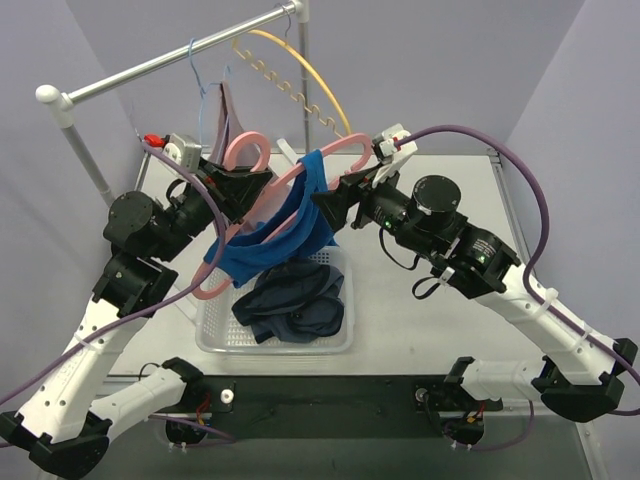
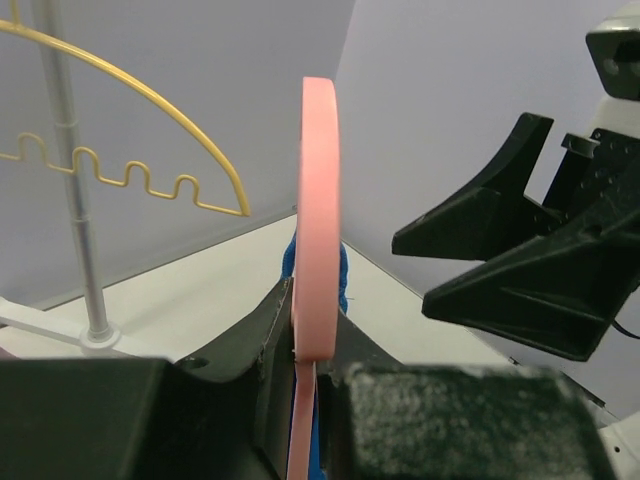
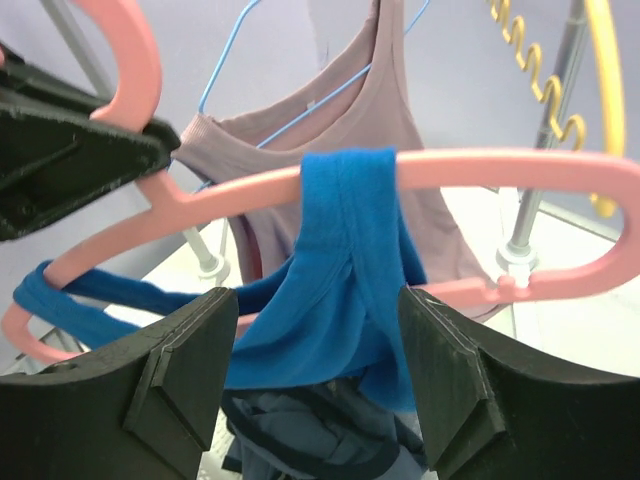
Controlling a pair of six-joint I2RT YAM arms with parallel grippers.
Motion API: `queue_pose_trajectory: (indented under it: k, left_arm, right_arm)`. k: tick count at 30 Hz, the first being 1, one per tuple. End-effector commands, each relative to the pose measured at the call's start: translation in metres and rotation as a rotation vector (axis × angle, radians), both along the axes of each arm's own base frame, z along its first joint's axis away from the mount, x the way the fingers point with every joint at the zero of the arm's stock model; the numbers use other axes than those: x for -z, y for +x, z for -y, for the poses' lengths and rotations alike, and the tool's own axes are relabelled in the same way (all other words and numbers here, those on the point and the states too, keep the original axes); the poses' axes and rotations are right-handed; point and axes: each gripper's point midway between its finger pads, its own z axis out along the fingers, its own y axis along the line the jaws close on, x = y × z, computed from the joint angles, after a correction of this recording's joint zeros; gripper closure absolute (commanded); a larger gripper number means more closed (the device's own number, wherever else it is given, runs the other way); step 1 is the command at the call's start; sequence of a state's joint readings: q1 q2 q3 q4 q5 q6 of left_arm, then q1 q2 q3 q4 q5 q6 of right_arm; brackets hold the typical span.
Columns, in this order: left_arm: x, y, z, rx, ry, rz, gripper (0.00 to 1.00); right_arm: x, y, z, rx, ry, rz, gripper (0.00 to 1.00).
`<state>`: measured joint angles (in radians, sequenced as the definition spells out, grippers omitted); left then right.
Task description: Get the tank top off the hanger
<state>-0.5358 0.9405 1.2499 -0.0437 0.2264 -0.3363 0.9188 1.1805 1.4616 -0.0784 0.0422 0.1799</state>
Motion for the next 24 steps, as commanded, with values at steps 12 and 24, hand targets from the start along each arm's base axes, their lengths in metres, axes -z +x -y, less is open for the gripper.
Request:
queue_pose_trajectory:
  k: [12,24]
  left_arm:
    - [-0.030,-0.027,-0.001,0.078,-0.075,0.117,1.00]
    - [-0.017,-0.035,-0.005,0.076,-0.041,0.128,1.00]
  right_arm:
    - [-0.005,0.026,-0.008,0.077,-0.023,0.060,0.37]
    - [-0.001,0.047,-0.003,0.173,-0.030,0.077,0.98]
